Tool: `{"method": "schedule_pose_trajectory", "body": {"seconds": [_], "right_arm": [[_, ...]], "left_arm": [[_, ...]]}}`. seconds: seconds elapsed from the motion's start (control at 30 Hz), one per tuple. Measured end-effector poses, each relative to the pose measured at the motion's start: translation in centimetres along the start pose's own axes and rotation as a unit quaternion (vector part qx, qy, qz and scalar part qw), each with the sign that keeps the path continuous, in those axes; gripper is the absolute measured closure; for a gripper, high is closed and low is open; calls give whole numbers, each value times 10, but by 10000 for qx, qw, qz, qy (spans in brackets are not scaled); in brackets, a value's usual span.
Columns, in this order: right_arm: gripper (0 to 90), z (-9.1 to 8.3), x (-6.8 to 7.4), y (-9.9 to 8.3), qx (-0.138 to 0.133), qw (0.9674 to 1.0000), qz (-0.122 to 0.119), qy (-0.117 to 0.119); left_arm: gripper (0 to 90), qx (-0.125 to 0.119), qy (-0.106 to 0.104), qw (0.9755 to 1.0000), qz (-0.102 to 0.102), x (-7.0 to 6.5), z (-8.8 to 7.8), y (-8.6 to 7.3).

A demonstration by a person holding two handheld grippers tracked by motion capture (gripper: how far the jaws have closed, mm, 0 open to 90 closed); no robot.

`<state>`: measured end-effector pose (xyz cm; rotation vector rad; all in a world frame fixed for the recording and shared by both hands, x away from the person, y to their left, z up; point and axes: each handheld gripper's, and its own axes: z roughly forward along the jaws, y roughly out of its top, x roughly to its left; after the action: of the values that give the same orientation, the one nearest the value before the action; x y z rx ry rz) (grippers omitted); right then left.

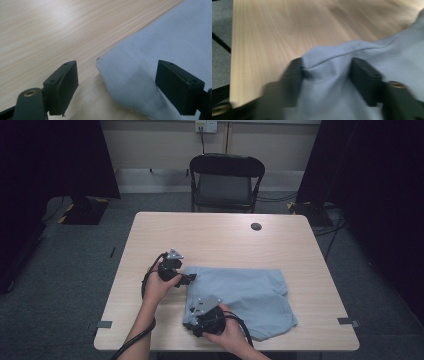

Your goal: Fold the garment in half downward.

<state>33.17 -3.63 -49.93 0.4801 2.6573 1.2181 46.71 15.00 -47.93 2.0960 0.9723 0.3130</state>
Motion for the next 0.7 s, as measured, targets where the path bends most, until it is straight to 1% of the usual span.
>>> {"method": "schedule_pose_trajectory", "body": {"seconds": [0.07, 0.17, 0.2, 0.23, 0.27, 0.33, 0.37, 0.4, 0.43, 0.47, 0.5, 0.53, 0.57, 0.6, 0.63, 0.67, 0.7], "right_arm": [[538, -1, -1, -1, -25, 10000, 5, 10], [551, -1, -1, -1, -31, 10000, 7, -21], [554, -1, -1, -1, -37, 10000, 15, -25], [559, -1, -1, -1, -40, 10000, 14, -30], [563, -1, -1, -1, -36, 10000, 21, -37], [578, -1, -1, -1, -32, 10000, 24, -48], [588, -1, 0, -1, -37, 10000, 15, -46], [597, -2, 0, -1, -39, 10000, 15, -48], [610, -2, 0, -1, -41, 10000, 22, -58], [616, -2, 0, -2, -46, 10000, 23, -64], [621, -2, 0, -2, -47, 10000, 19, -58], [630, -2, -1, -2, -46, 10000, 17, -55], [642, -2, -1, -2, -46, 10000, 18, -59], [650, -2, -1, -2, -48, 10000, 30, -66], [656, -2, -1, -2, -48, 10000, 31, -77], [663, -2, -1, -2, -45, 9999, 32, -83], [669, -2, -1, -2, -54, 9999, 38, -91]], "left_arm": [[183, -14, 8, 9999, -106, 1, 0, 0], [183, -3, 57, 9999, -107, 3, 1, 1], [183, -22, 80, 9999, -127, 4, 1, 2], [183, -25, 112, 9997, -196, 5, 2, 2], [184, 8, 111, 9996, -241, 6, 4, 1], [186, 122, 164, 9995, -241, 7, 8, 1], [200, 184, 242, 9993, -216, 8, 10, 1], [221, 196, 253, 9993, -218, 7, 11, 1], [241, 201, 190, 9994, -199, 7, 13, 1], [271, 223, 207, 9994, -143, 6, 15, 1], [280, 255, 244, 9993, -112, 5, 16, 2], [287, 302, 200, 9993, -97, 4, 18, 1], [339, 279, 215, 9994, 13, 4, 20, 0], [356, 261, 242, 9994, 10, 4, 20, 0], [367, 247, 281, 9993, 51, 4, 20, 0], [404, 242, 308, 9992, 102, 5, 20, 0], [420, 221, 303, 9993, 93, 5, 19, -1]]}}
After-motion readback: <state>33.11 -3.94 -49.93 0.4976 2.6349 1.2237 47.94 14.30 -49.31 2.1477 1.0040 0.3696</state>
